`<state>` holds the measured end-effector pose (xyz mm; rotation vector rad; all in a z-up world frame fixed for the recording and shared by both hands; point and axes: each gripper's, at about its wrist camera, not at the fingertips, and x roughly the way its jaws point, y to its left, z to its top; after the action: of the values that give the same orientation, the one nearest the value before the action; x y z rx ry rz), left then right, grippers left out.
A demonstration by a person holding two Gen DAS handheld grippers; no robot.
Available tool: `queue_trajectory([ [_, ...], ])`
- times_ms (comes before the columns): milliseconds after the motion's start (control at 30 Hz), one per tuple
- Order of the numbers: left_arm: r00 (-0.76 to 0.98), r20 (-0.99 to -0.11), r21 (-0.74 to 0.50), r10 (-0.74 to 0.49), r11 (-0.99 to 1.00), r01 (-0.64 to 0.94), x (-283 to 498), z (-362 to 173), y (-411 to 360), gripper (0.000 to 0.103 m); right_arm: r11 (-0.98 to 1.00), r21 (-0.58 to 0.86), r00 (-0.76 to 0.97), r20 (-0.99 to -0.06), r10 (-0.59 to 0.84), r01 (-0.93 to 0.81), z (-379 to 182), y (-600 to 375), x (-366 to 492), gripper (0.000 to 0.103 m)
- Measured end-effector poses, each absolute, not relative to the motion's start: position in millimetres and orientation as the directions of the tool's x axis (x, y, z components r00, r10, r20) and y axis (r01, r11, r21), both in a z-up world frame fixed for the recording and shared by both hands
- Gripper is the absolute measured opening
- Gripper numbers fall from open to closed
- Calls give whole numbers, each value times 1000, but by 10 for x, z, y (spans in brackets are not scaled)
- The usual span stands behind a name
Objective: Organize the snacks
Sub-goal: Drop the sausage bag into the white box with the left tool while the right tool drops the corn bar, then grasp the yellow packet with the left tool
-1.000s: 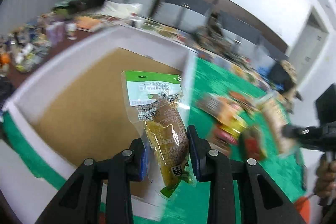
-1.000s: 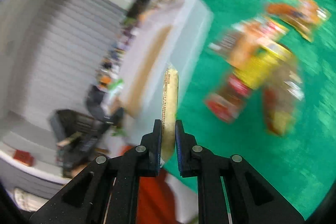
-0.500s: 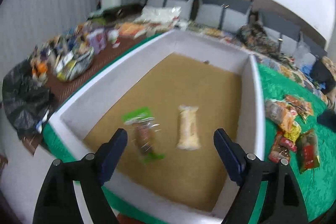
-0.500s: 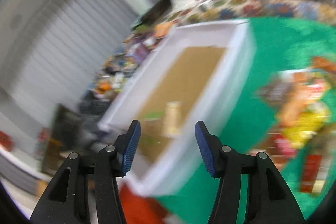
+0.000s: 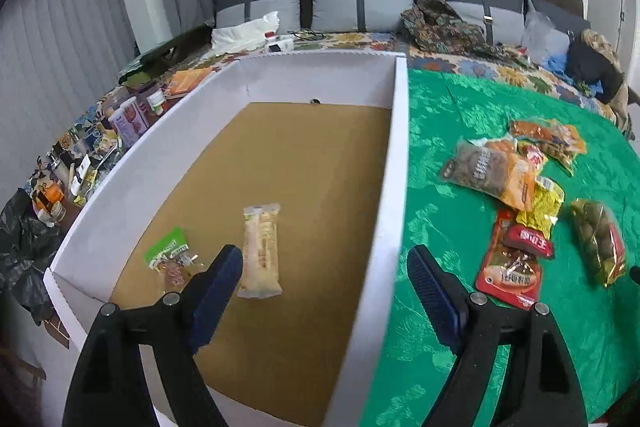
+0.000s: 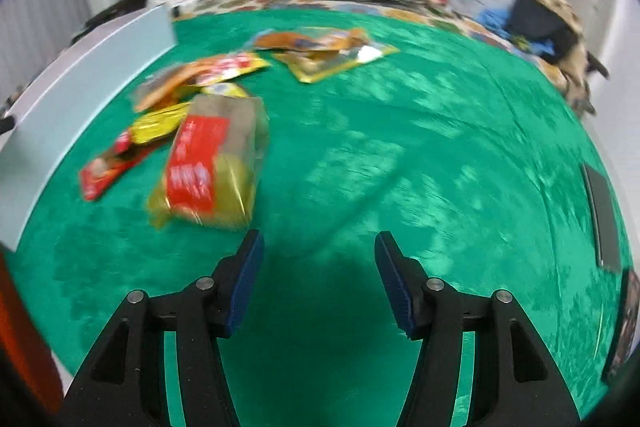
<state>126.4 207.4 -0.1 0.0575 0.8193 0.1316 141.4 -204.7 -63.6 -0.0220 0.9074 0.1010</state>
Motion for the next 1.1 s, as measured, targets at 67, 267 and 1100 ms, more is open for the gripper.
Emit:
queue_trajectory([
  [67, 668, -730, 114, 146, 989, -91, 1252, -22, 2050, 84, 998, 20, 612, -789, 56, -64, -688, -2129, 1444, 61],
  [267, 651, -746, 111, 143, 990, -91, 1211, -38, 1995, 84, 1000, 22, 608, -794, 10, 12, -899, -2311, 1464, 67],
  [1100, 823, -552, 122, 138, 989, -84, 780, 526, 1495, 98, 998, 21, 611, -791, -16, 55, -956, -2430, 1451, 85],
])
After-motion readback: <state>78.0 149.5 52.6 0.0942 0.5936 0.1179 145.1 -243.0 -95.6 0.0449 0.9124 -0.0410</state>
